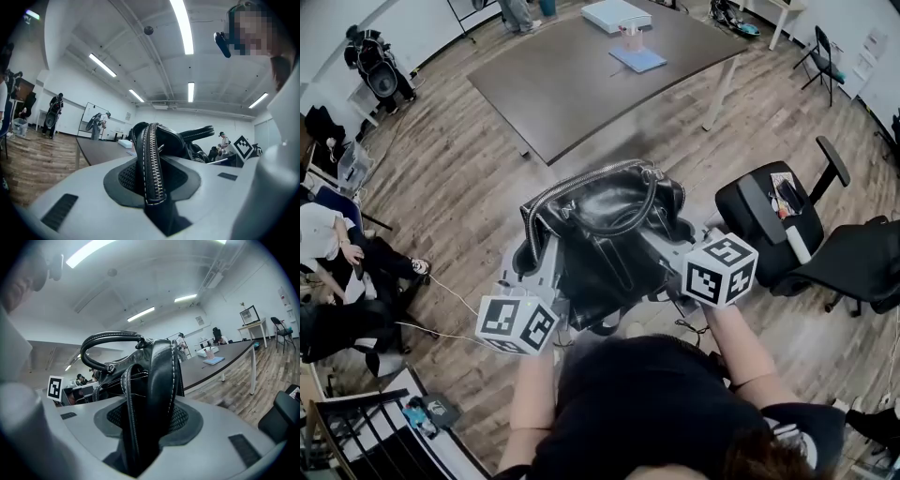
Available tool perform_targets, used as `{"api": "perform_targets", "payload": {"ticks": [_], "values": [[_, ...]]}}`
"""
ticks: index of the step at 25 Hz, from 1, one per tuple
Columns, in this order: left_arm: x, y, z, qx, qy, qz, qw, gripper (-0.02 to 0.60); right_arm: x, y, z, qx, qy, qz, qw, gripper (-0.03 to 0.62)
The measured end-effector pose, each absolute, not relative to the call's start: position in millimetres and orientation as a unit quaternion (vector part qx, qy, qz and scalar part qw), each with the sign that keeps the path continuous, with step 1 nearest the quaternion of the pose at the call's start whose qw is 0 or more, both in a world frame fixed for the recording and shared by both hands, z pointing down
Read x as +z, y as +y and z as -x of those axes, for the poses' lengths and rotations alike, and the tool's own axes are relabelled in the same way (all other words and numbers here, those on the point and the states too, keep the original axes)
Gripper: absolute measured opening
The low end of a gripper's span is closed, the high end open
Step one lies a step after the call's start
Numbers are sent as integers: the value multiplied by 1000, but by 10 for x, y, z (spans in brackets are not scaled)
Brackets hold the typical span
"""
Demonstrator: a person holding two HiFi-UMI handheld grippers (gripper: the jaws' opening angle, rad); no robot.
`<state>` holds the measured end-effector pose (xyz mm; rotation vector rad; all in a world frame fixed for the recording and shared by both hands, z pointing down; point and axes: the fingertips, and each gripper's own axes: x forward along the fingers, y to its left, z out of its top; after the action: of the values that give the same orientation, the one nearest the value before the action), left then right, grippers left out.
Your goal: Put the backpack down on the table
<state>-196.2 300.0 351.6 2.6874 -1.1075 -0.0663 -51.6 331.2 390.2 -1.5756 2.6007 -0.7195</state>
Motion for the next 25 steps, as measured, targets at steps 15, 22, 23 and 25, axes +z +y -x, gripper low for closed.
{"api": "perform_targets", "payload": {"ticks": [15,22,23,25], "values": [[3571,2745,2102,-21,-402,-907,124,106,3958,2964,635,-242,840,486,-2,192],[3573,2232,2101,-27,-397,-907,137,106,3938,2465,633,-244,834,495,-14,192],[3560,2145,2106,-29,-396,-907,139,106,3921,2380,637,-244,833,496,-15,192],[3515,1964,2133,-30,-394,-908,139,106,3873,2200,661,-243,832,498,-16,192]]}}
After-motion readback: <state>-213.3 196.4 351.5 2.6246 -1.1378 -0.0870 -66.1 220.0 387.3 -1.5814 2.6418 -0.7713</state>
